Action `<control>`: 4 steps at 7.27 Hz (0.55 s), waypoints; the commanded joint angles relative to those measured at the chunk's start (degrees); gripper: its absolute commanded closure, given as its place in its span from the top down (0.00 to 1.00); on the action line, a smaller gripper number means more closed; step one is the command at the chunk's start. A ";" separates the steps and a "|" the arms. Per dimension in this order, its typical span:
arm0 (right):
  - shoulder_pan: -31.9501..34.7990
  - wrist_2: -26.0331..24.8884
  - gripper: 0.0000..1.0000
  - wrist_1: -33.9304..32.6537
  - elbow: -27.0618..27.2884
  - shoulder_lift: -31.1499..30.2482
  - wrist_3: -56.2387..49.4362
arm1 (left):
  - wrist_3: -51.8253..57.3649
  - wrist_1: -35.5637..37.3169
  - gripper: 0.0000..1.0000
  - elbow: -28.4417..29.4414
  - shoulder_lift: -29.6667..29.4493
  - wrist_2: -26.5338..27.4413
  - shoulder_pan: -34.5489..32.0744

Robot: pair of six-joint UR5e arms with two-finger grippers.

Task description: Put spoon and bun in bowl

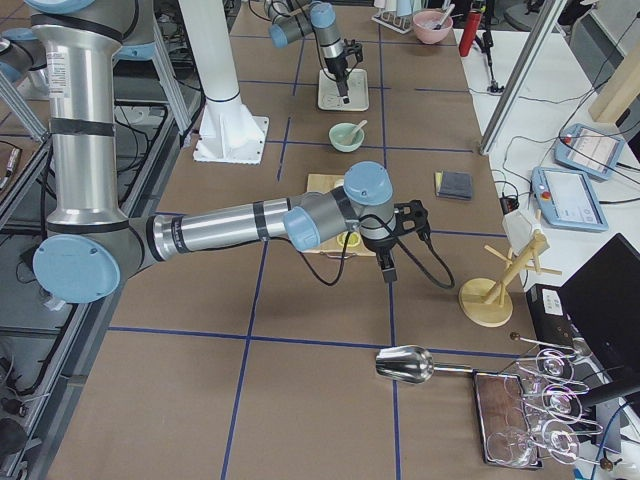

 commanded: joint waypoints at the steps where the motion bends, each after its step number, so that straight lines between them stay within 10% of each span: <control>1: -3.91 0.09 1.00 -0.16 1.87 1.89 0.60 | 22.26 -0.33 1.00 -2.30 7.49 -7.95 -11.10; 4: -16.09 -3.05 1.00 -1.04 6.62 7.57 16.36 | 51.79 -0.33 1.00 0.57 17.95 -24.34 -33.83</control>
